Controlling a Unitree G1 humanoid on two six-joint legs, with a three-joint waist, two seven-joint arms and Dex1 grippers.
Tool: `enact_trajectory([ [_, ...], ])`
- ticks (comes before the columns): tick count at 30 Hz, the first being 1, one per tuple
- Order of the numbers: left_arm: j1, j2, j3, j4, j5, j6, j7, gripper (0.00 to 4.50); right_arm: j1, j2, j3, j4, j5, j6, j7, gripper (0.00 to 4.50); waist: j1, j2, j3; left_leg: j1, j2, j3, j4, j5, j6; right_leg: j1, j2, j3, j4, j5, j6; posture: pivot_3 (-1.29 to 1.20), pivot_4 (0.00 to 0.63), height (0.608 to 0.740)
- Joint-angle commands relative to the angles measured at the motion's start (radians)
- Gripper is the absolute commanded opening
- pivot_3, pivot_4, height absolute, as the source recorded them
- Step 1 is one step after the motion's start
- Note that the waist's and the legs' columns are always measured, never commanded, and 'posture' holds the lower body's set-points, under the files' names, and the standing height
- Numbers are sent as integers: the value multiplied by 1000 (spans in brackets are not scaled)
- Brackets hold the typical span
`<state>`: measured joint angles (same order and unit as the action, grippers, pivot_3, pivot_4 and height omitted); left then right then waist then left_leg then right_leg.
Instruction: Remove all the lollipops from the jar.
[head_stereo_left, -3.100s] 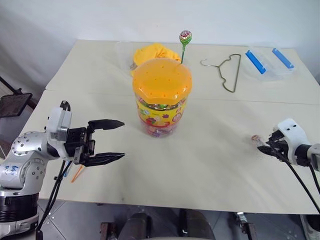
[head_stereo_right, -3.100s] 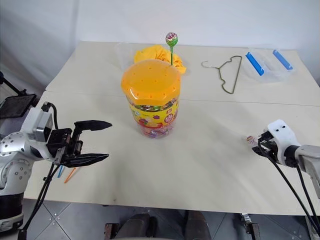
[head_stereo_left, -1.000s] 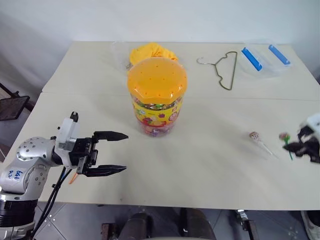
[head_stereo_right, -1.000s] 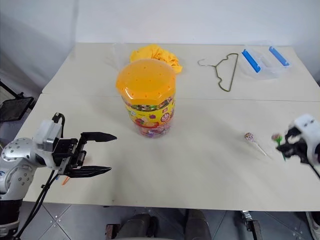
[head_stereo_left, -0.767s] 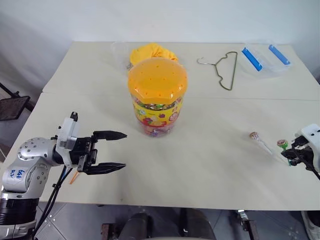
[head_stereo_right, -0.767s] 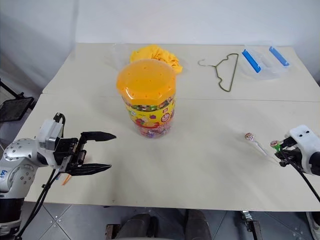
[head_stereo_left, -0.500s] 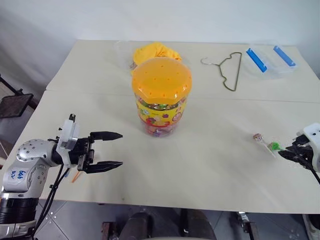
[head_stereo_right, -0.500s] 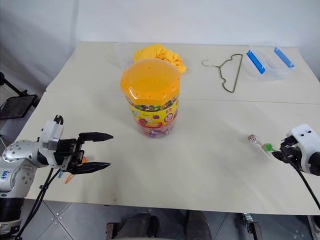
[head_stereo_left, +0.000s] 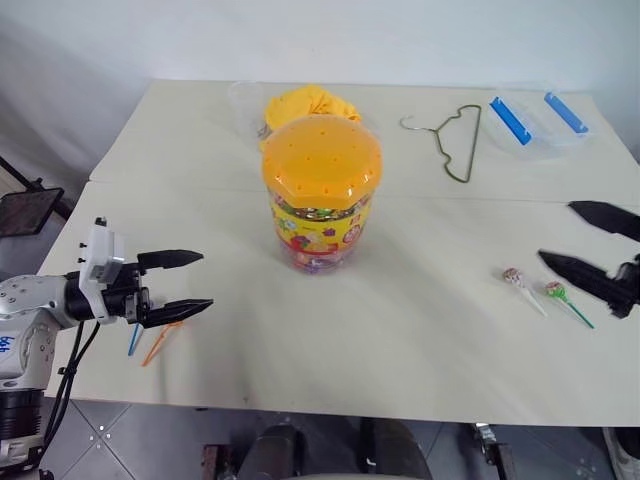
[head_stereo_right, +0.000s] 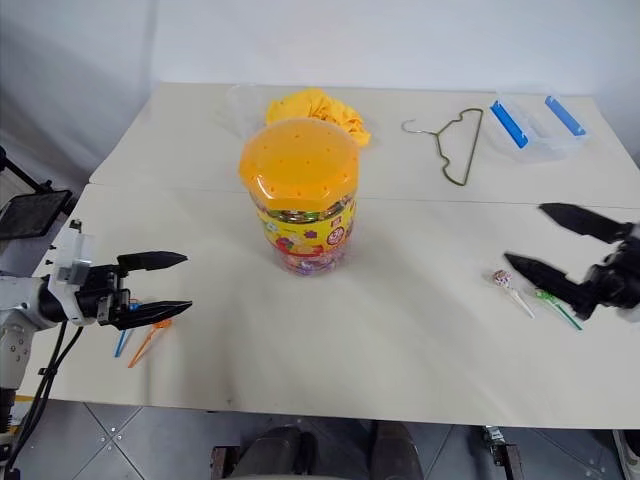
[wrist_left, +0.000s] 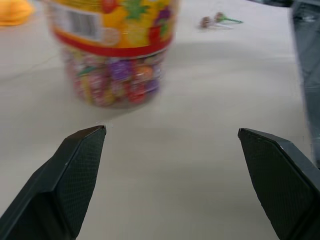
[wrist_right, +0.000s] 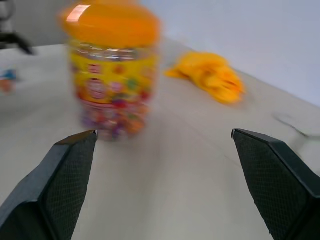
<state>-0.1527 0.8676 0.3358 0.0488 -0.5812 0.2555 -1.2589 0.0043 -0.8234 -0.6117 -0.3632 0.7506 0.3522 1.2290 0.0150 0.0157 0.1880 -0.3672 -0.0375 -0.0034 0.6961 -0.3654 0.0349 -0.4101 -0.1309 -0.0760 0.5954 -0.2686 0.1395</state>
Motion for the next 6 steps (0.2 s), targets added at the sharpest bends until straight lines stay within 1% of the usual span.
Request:
enact_trajectory([
  [1,69,-9,64,-46,17,-29,53,4500,71,65,130,-91,-73,-168,87,4480,1,0,0,-1,0,0,0,0,0,0,0,0,0,0,0,0,150,740],
  [3,117,-14,83,-69,33,-62,71,4500,111,99,159,-79,-112,-237,95,4480,7,0,0,-1,-2,1,0,0,1,-1,-1,-1,0,0,0,0,150,740],
  [6,223,-36,148,-144,32,-63,122,4500,181,153,169,-48,-162,-338,85,4480,10,-1,0,-1,-4,1,2,-1,4,1,-2,0,-2,2,3,0,150,740],
])
